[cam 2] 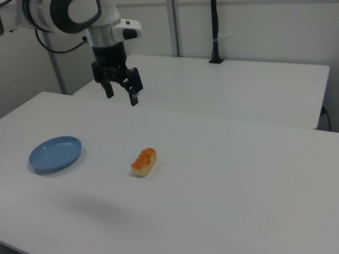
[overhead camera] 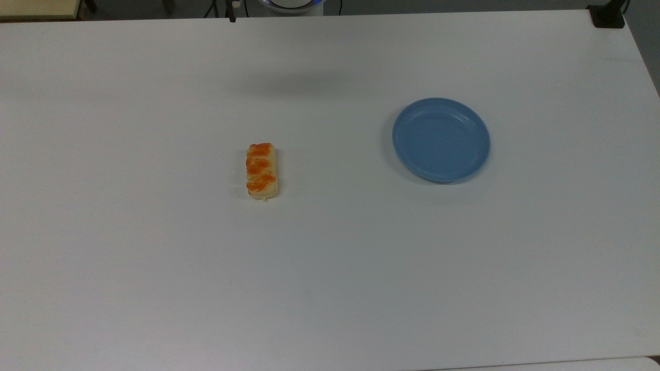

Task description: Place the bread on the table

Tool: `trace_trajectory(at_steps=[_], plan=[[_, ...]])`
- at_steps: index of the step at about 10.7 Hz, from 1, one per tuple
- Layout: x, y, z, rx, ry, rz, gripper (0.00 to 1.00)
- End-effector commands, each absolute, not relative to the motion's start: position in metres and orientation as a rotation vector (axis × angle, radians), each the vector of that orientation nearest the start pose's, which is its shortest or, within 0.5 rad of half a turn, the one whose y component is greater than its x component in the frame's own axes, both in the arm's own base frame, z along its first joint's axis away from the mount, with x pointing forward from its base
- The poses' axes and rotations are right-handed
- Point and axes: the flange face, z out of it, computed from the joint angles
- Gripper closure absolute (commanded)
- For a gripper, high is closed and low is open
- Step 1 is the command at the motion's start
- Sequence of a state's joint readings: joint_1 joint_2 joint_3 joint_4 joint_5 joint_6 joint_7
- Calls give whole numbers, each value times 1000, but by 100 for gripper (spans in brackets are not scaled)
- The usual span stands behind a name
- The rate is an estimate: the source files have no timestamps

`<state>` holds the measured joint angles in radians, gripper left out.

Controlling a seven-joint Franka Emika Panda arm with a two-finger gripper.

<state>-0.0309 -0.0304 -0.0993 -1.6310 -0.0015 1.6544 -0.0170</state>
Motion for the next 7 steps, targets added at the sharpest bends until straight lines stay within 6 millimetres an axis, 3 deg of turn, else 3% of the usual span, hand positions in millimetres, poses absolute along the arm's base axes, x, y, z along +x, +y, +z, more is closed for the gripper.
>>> trace_trajectory(at_steps=[1, 7], plan=[[547, -72, 617, -3128, 36, -120, 0], [549, -69, 619, -3133, 16, -129, 0]])
